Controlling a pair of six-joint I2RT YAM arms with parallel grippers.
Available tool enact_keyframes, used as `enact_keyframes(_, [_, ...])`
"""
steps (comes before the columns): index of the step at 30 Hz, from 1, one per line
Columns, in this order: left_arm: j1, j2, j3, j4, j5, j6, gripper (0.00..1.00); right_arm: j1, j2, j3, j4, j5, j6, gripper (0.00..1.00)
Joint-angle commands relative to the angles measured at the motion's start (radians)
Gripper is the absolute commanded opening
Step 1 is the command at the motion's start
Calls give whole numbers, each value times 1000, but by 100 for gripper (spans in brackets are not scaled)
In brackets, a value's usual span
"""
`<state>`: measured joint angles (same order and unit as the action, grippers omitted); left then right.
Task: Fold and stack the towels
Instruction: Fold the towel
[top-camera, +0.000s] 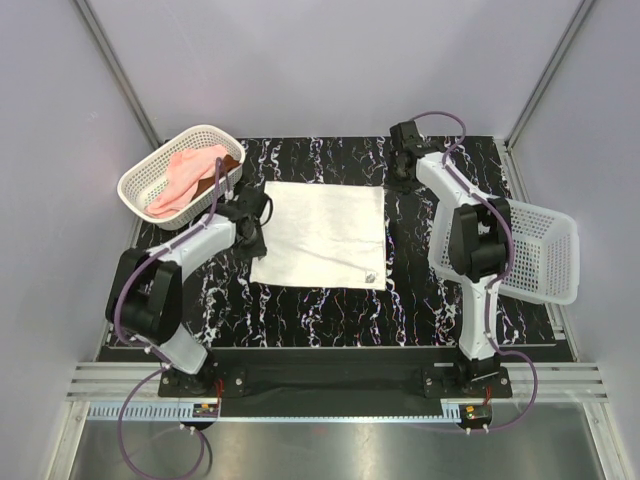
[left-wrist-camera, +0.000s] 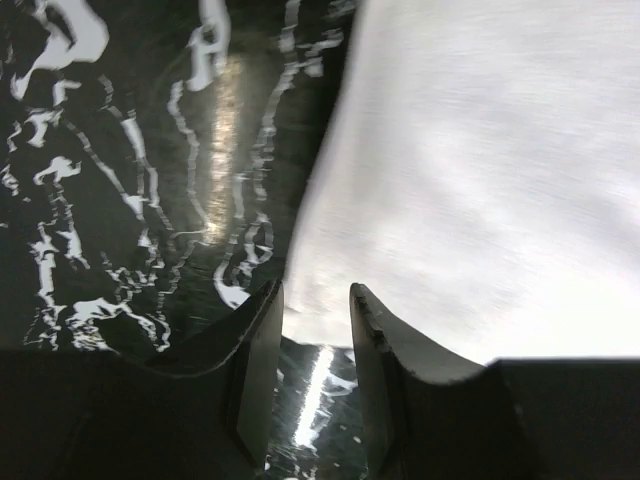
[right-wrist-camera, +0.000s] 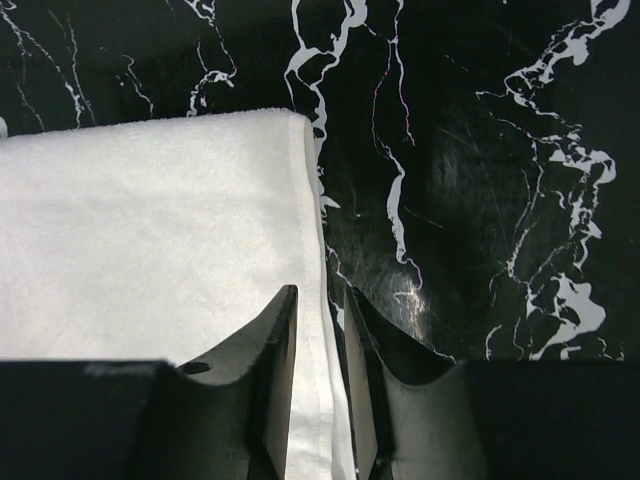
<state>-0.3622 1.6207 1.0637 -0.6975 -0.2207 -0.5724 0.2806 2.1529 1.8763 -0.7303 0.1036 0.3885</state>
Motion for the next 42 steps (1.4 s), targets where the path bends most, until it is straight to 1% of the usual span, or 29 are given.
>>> enact_keyframes(1, [-72,-120,39,51,68,22,38,-6,67,64,-9,-38,12,32])
enact_keyframes(2, [-105,-127,26,106,104,7,38,-4,76,70,3,-39,16,32])
enact_keyframes(4, [-141,-131,-4,159,177,-24,36,-9,96,78,11,-39,27,31])
enact_keyframes(5, [-174,-127,-42,211,190,-50,35,-11,97,76,26,-42,29,31])
enact_keyframes(9, [-230,-62,-82,276,201,-78,32,-18,113,69,71,-54,27,32])
enact_keyframes(12, [-239,3,-85,289,190,-84,31,-21,134,79,88,-56,23,32])
enact_keyframes(16, [-241,53,-80,294,155,-86,30,-31,165,104,91,-51,30,31])
enact_keyframes(23, [-239,88,-77,282,109,-75,29,-37,223,145,106,-64,38,31])
enact_keyframes(27, [-241,113,-82,280,95,-76,29,-37,206,103,190,-91,68,29])
enact_keyframes(30, [-241,128,-85,283,96,-78,29,-37,197,90,206,-85,84,28])
enact_keyframes(37, [-239,136,-97,285,95,-80,29,-44,254,147,175,-76,75,16])
enact_keyframes(38, [-239,134,-100,283,95,-80,29,-46,257,150,172,-68,76,11])
enact_keyframes(40, [-239,137,-107,274,84,-83,29,-52,262,162,158,-45,76,5])
enact_keyframes(41, [-241,140,-108,270,80,-81,29,-55,263,168,155,-27,75,0])
enact_keyframes(42, [-238,145,-110,257,64,-81,29,-58,262,184,154,-21,72,0])
